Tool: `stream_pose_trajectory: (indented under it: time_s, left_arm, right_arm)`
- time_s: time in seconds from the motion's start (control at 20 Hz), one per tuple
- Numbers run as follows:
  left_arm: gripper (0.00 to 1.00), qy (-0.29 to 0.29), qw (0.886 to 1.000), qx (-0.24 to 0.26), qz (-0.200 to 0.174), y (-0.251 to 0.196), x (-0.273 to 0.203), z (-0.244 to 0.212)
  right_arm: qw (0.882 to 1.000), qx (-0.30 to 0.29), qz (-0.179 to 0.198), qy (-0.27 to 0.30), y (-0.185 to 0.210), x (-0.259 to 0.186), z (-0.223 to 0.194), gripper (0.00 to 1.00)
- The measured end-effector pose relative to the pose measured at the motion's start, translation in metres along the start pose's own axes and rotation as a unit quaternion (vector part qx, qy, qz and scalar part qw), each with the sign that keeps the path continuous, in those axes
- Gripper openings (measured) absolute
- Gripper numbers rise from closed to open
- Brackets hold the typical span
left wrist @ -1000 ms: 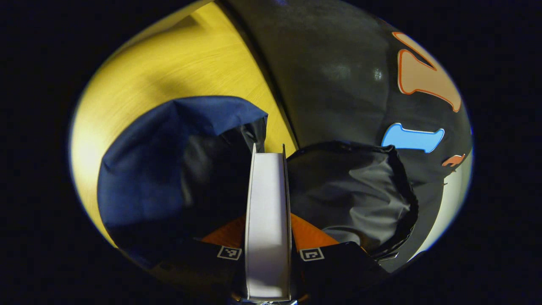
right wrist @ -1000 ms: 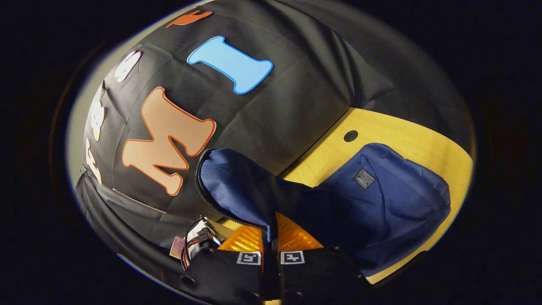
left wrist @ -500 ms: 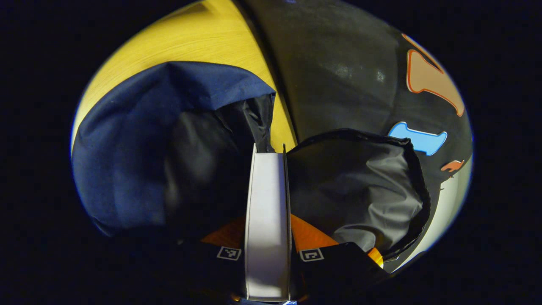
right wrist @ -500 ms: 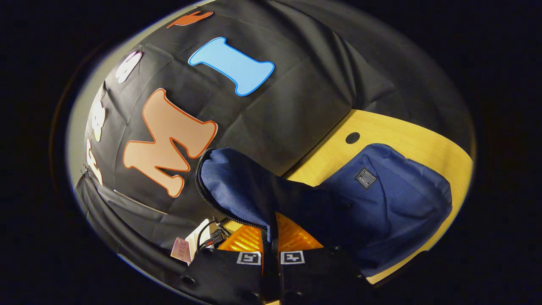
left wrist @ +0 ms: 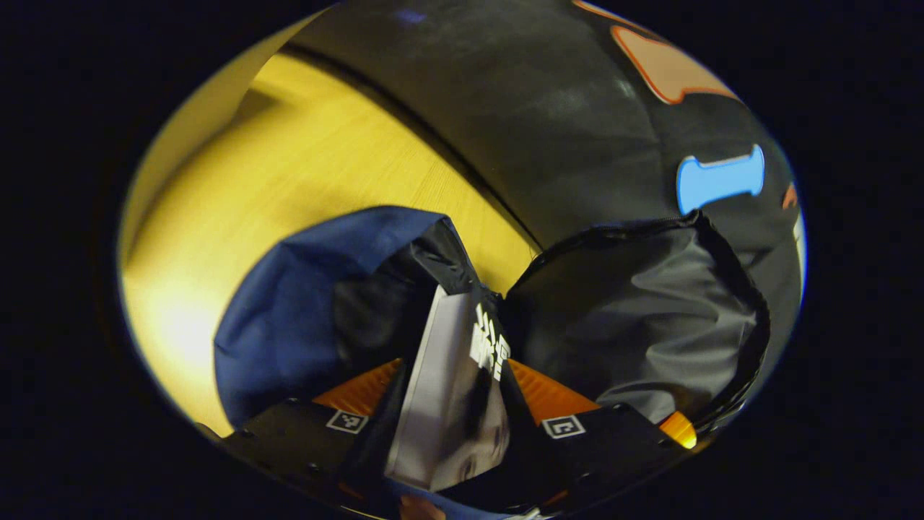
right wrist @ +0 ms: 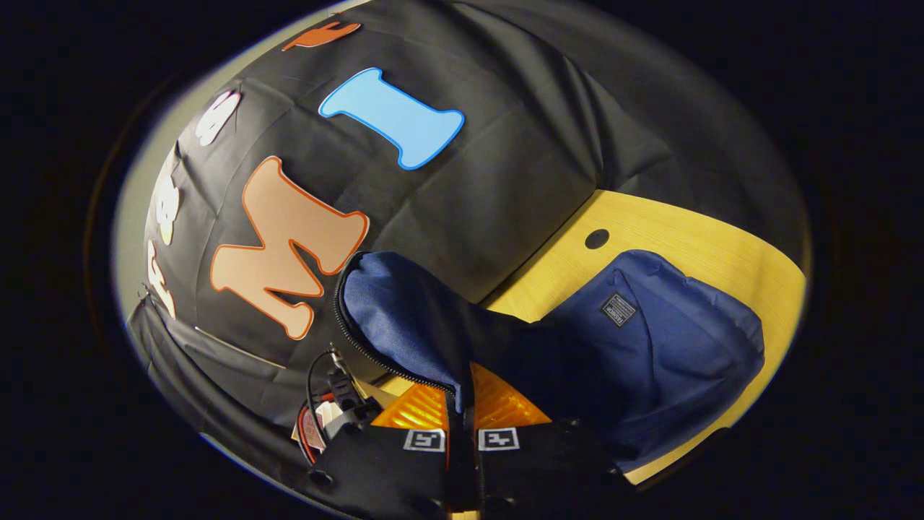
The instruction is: Open the schoolbag, grab two books from the bookshelf and put them into the schoolbag.
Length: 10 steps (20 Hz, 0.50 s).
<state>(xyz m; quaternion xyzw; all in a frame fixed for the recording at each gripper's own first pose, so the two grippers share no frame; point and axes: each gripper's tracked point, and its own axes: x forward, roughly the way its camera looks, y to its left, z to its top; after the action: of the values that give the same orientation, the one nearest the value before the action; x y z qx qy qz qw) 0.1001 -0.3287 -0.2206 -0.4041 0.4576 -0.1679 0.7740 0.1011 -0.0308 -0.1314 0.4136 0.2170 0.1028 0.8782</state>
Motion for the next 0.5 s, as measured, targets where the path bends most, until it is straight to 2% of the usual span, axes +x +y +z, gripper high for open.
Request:
stream_pose_trajectory:
  time_s: [0.1, 0.15, 0.3, 0.4, 0.5]
  left_arm:
    - [0.72, -0.010, 0.999, 0.036, 0.015, 0.003, -0.010, 0.010]
    - [0.78, -0.016, 0.998, 0.054, 0.021, 0.005, -0.016, 0.014]
    - [0.79, -0.021, 0.990, 0.135, 0.042, 0.016, -0.043, 0.021]
    - [0.78, -0.043, 0.976, 0.207, 0.056, 0.021, -0.065, 0.034]
    - [0.79, -0.071, 0.954, 0.279, 0.080, 0.031, -0.092, 0.057]
  right_arm:
    - [1.000, 0.001, 0.000, -0.002, -0.001, -0.001, 0.000, 0.03]
    - [1.000, -0.001, -0.002, -0.001, -0.003, -0.002, -0.001, 0.03]
    - [1.000, -0.002, -0.002, -0.001, -0.003, -0.003, -0.003, 0.03]
    - [1.000, -0.004, -0.001, -0.002, -0.004, -0.004, -0.003, 0.03]
    - [1.000, -0.003, -0.001, -0.002, -0.005, -0.006, -0.004, 0.03]
